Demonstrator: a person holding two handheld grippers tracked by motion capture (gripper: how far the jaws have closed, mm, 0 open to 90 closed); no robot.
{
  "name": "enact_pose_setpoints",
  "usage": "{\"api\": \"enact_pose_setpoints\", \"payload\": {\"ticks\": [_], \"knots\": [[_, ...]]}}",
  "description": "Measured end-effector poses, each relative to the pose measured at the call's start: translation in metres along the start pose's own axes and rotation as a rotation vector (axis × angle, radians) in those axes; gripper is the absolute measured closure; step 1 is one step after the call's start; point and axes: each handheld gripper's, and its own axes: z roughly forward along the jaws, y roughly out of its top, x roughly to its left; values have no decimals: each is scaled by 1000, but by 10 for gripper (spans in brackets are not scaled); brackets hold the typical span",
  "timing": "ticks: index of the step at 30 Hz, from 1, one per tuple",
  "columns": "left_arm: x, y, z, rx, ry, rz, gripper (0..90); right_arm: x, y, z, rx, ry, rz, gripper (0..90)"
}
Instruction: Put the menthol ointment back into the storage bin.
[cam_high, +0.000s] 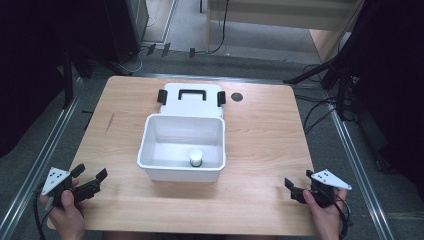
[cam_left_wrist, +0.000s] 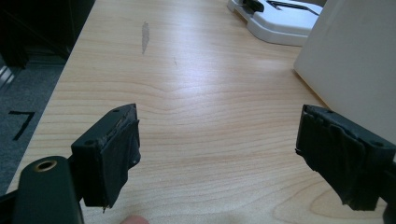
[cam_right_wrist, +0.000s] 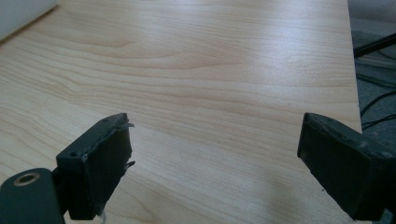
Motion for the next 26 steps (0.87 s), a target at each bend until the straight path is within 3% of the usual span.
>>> {"api": "enact_pose_setpoints", "payload": {"ticks": [4,10,15,26], "knots": [[1,0,0,-3,-7,-3,142,3,-4,1,-15,-28,-12,101],[0,0,0,-1,-11,-1,142,4,-6,-3,-63,-41,10,117],[1,0,0,4,-11,-4,143,4,-6,-3,-24,-30,20,128],[0,0,0,10,-20,9,143,5,-9,-6,-20,-39,17,127]]}}
